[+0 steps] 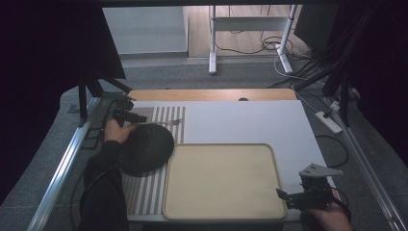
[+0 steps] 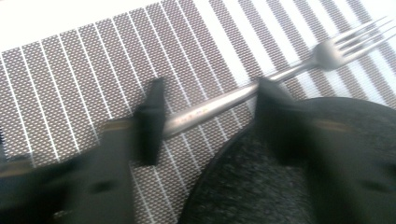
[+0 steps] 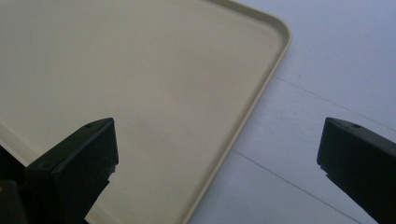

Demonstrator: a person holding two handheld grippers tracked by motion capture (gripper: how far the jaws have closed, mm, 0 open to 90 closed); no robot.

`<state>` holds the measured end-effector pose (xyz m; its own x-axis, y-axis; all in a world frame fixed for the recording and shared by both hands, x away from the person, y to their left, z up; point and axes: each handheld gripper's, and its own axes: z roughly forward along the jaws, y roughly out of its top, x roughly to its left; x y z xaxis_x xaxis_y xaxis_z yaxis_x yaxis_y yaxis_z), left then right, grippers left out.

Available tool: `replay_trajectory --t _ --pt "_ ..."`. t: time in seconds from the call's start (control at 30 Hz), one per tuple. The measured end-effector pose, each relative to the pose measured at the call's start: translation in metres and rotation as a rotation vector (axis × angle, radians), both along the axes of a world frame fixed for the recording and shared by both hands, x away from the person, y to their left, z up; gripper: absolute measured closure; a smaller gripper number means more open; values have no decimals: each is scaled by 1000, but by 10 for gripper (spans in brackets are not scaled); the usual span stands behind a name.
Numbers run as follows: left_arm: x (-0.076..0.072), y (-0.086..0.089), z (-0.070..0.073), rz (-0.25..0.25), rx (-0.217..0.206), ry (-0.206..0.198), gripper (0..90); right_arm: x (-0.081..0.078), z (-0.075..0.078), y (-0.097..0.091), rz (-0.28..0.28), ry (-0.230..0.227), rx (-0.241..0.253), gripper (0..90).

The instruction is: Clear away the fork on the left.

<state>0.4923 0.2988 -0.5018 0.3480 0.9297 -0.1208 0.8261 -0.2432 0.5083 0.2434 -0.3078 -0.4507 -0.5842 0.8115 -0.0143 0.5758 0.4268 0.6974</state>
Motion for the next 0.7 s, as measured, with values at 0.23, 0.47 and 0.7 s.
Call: replay_trajectory --t 0.23,0.47,0.7 --pt "14 3 -14 54 37 34 888 0 0 0 3 1 3 0" --pt "15 9 -21 81 32 81 888 0 0 0 4 3 3 0" --pt "10 8 -17 31 49 145 889 -1 0 1 11 0 -6 0"
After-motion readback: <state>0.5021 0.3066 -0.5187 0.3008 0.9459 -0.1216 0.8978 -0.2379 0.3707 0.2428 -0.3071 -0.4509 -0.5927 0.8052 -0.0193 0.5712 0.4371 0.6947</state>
